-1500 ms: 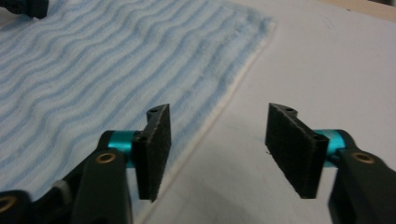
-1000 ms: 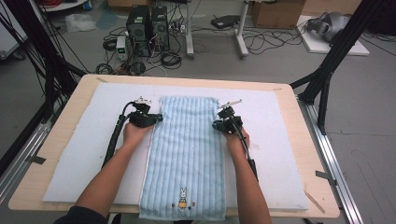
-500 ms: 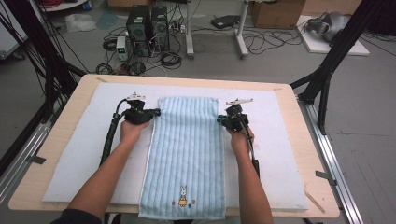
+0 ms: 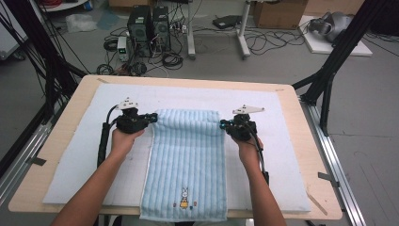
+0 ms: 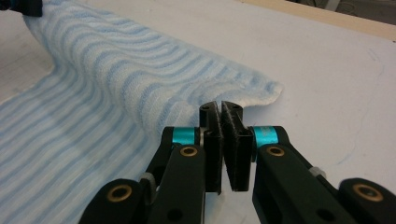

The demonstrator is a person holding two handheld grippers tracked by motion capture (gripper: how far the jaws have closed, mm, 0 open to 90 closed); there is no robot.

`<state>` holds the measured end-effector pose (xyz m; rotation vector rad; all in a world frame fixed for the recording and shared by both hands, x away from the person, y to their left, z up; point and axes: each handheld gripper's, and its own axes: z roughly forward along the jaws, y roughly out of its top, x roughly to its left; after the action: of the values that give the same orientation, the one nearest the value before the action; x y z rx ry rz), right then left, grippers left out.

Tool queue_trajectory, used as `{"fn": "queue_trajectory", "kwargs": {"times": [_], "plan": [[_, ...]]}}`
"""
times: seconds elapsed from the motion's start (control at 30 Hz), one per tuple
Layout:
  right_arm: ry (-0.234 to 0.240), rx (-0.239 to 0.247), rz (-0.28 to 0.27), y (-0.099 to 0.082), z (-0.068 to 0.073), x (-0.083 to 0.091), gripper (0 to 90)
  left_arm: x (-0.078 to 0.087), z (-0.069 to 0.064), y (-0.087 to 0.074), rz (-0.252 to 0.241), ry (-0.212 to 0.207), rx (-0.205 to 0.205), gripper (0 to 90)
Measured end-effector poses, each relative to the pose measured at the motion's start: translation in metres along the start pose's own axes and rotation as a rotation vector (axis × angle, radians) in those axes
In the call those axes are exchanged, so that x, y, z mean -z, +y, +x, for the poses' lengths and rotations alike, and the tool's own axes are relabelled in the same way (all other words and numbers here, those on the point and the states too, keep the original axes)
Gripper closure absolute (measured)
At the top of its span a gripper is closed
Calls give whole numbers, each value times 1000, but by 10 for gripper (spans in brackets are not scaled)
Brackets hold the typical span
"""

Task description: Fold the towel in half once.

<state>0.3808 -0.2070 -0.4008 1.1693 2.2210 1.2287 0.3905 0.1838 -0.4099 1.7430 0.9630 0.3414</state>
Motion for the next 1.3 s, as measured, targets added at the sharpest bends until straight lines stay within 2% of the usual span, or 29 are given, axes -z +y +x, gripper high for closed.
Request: {"fn": "queue_trajectory", "kwargs": {"times": [0.1, 0.17, 0.33, 0.47, 0.63, 0.67, 0.7, 0.73, 0.77, 0.8, 0.87, 0.9, 0.93, 1.0, 1.13, 1.23, 1.3], "plan": [[11, 14, 17, -7, 7, 8, 869, 8, -6, -5, -1, -30, 0, 863], [17, 23, 4, -11, 12, 14, 869, 14, -10, -9, -9, -42, -1, 863], [31, 18, 7, -24, 21, 25, 865, 22, -20, -21, 19, -85, -1, 859], [50, 21, 29, -35, 27, 27, 862, 26, -28, -30, 52, -86, -25, 849], [51, 50, 78, -49, 34, 27, 854, 30, -31, -42, 78, -95, -20, 840], [49, 45, 85, -51, 35, 27, 845, 31, -30, -43, 82, -90, -11, 827], [47, 38, 93, -52, 35, 27, 829, 30, -28, -44, 76, -70, -5, 775], [41, 35, 92, -53, 34, 27, 799, 30, -26, -44, 67, -40, 10, 684], [38, 24, 84, -53, 33, 27, 733, 30, -23, -43, 58, -16, 28, 585], [34, 3, 72, -53, 31, 28, 664, 31, -21, -43, 53, -5, 40, 531], [9, -20, 48, -53, 28, 30, 541, 31, -16, -41, 38, 18, 54, 471], [-14, -28, 32, -53, 26, 32, 461, 31, -13, -40, 29, 26, 71, 454], [-35, -35, 17, -53, 25, 33, 434, 29, -9, -39, 34, 30, 89, 437], [-42, -53, -9, -53, 22, 36, 381, 25, -3, -35, 34, 42, 105, 429], [-47, -59, -10, -54, 19, 36, 341, 11, 6, -29, 43, 47, 151, 422], [-45, -56, -3, -54, 20, 34, 327, -2, 10, -27, 70, 68, 157, 402], [-49, -52, 1, -54, 20, 33, 314, -12, 11, -27, 107, 81, 157, 398]]}}
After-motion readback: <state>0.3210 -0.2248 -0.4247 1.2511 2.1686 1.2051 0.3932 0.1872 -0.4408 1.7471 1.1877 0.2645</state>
